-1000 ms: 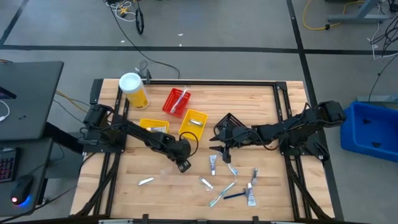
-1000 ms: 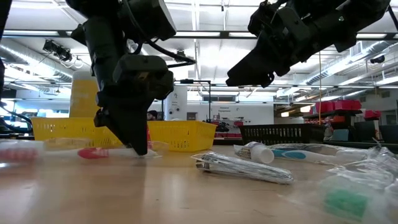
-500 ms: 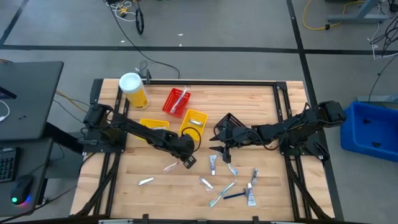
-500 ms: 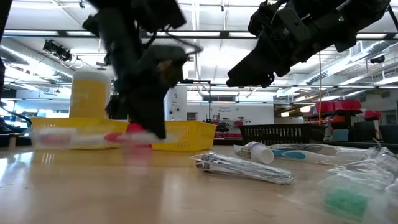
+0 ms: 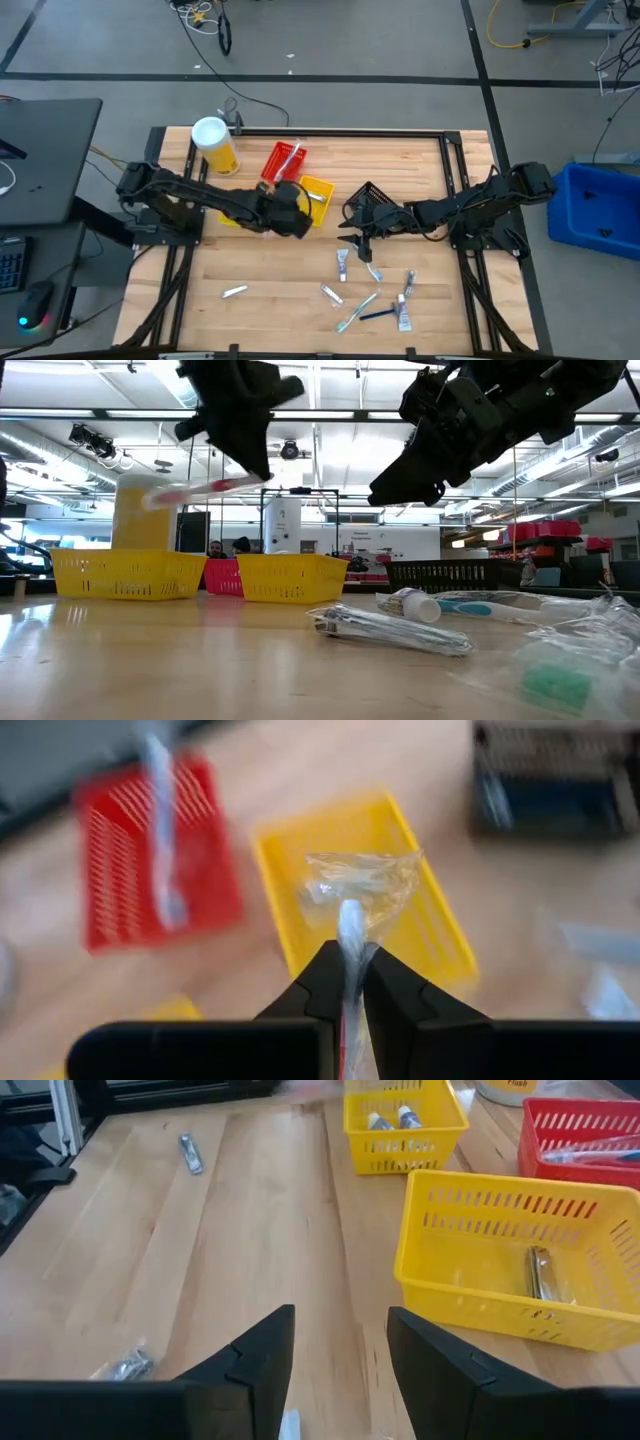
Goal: Pick & Place Travel size toiletries
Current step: Put the orange toothbrush into the red bin
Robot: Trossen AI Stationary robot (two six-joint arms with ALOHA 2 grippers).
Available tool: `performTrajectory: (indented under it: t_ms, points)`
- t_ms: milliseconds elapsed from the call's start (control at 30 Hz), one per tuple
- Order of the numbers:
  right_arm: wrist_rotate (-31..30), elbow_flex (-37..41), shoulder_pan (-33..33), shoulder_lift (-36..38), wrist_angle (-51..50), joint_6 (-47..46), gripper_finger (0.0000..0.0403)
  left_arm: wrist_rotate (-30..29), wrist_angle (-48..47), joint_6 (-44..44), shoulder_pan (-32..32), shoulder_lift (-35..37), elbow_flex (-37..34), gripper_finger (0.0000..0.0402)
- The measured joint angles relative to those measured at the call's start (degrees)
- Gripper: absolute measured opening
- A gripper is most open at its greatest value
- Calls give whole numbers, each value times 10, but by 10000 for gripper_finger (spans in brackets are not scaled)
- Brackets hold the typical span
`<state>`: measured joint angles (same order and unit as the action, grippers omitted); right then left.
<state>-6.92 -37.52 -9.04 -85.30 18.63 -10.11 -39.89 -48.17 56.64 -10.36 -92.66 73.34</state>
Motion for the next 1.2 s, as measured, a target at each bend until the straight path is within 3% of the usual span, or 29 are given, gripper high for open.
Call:
performTrajectory:
  t_ms: [133,333,600,1000,1200]
  points:
    - [0,0,0,0,0,0,173,-77,13,-3,42,2,0,34]
    - [0,0,0,0,5,0,177,-105,83,-103,132,2,0,33]
    - [0,0,0,0,8,0,168,-69,192,-209,245,-3,-21,36]
    - [0,0,0,0,9,0,165,-9,487,-314,332,-3,-178,36]
    - [0,0,0,0,9,0,160,31,495,-303,359,-3,-218,41]
